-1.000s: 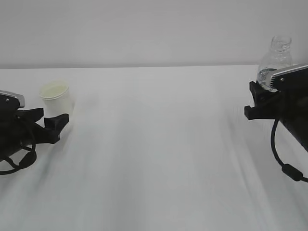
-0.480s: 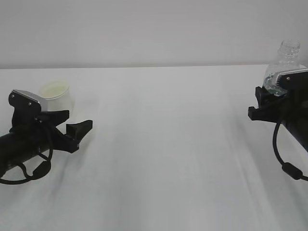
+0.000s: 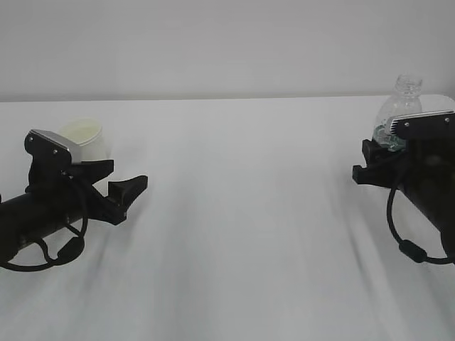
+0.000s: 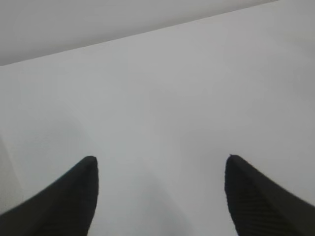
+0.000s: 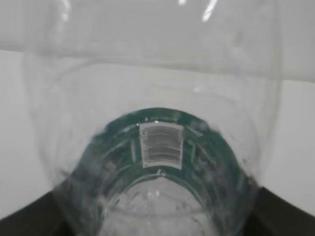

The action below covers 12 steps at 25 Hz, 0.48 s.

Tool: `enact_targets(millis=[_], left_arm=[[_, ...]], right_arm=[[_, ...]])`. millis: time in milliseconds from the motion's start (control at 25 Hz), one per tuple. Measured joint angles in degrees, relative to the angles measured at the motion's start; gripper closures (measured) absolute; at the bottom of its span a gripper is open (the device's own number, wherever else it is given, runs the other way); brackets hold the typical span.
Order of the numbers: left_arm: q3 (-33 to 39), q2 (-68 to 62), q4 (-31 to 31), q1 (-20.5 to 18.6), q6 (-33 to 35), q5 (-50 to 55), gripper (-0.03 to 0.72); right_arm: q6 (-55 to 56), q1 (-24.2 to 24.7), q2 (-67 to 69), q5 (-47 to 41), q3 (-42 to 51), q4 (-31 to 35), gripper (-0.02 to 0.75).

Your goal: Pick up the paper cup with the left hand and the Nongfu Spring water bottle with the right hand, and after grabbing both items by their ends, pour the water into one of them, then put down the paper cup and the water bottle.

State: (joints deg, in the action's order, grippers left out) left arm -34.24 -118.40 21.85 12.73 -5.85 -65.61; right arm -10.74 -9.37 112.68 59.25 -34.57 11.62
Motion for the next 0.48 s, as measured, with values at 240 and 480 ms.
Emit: enact_targets(millis=[240,480], left_arm=[[0.0,0.0,0.0,0.0,0.0,0.0,0.111],[0.0,0.0,0.0,0.0,0.0,0.0,0.112]], right_arm=[[1.5,0.0,4.4,0.0,-3.2,-0.2,0.274],[1.7,0.0,6.9,0.4,-4.9,-0.5,0.274]])
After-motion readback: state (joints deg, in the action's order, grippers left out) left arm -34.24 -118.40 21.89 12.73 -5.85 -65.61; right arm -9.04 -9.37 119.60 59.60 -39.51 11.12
